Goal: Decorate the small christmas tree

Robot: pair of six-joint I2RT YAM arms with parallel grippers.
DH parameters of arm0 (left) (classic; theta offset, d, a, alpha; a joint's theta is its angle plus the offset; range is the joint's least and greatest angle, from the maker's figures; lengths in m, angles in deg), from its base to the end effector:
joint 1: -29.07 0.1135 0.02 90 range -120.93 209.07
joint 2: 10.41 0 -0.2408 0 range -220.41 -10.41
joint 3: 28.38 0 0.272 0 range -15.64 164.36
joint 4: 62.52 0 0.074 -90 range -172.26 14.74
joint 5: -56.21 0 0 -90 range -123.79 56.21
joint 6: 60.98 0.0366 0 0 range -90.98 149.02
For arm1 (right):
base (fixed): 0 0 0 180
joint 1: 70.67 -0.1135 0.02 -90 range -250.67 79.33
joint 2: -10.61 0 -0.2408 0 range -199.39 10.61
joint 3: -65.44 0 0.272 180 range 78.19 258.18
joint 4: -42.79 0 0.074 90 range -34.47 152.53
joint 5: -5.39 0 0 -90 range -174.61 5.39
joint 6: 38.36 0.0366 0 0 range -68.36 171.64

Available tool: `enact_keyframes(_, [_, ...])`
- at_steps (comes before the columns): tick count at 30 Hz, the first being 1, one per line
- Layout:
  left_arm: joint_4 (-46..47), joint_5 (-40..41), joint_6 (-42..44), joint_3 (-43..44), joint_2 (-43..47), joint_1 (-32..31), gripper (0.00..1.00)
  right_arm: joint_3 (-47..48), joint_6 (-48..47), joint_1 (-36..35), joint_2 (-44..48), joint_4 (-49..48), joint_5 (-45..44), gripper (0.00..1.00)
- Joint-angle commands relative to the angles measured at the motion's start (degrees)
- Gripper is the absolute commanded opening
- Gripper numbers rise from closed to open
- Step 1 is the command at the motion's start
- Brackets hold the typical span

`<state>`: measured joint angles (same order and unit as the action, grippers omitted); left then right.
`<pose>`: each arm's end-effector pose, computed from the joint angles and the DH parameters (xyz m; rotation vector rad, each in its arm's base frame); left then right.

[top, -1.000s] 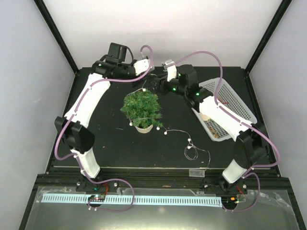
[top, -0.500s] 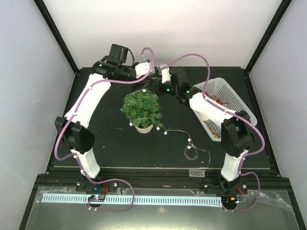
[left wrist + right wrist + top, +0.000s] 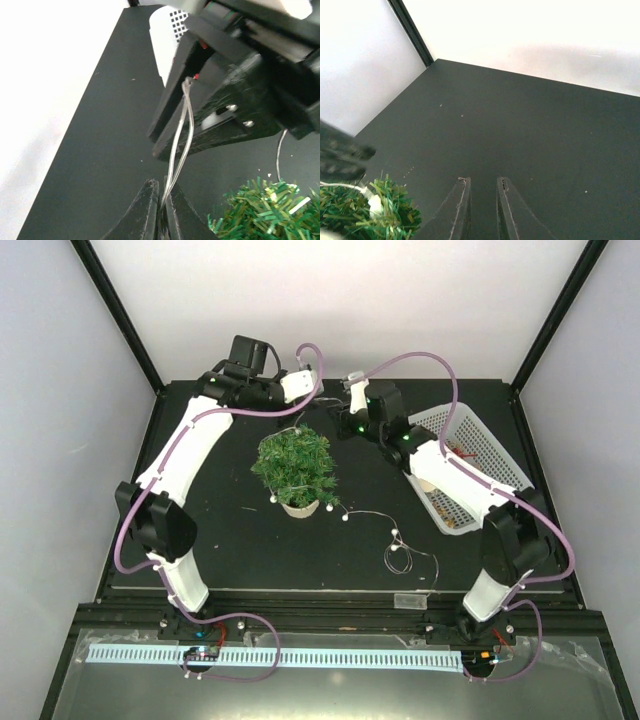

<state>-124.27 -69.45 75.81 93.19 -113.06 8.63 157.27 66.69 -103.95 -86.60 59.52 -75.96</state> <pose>0.3731 -0.1618 0.3661 1.4565 1.6400 -0.4641 0.3507 0.2368 0.2854 -0.4207 1.9743 0.6946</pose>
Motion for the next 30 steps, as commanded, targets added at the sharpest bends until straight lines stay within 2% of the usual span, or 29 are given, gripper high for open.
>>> enact_keyframes(1, [4.11, 2.30, -0.90, -0.03, -0.04, 0.15, 0.08, -0.32, -1.22, 0.32, 2.09, 4.93, -2.60, 0.01])
enact_keyframes(7, [4.35, 2.64, -0.65, 0.47, -2.33, 0.14, 0.14, -2.42, -0.65, 0.27, 4.78, 8.68, -3.50, 0.01])
enact_keyframes(17, [2.08, -1.22, 0.72, 0.87, -3.40, 0.19, 0.23, -9.04, 1.53, 0.31, 13.09, 13.47, -4.40, 0.01])
enact_keyframes(24, [1.66, -0.62, 0.22, 1.75, -3.90, 0.14, 0.50, -10.39, 2.28, 0.23, 13.82, 16.52, -3.19, 0.01])
enact_keyframes(26, [2.46, 0.12, -0.86, 1.73, -3.63, 0.35, 0.59, -10.32, 2.38, 0.23, 13.03, 17.45, -2.09, 0.01])
enact_keyframes(28, [3.25, 0.35, -1.78, 1.66, -3.32, 0.69, 0.78, -10.14, 2.68, 0.10, 12.18, 18.62, -1.52, 0.01])
enact_keyframes(30, [3.97, 0.51, -2.86, 1.64, -2.99, 1.11, 0.84, -10.30, 3.00, 0.07, 11.75, 19.37, -1.23, 0.01])
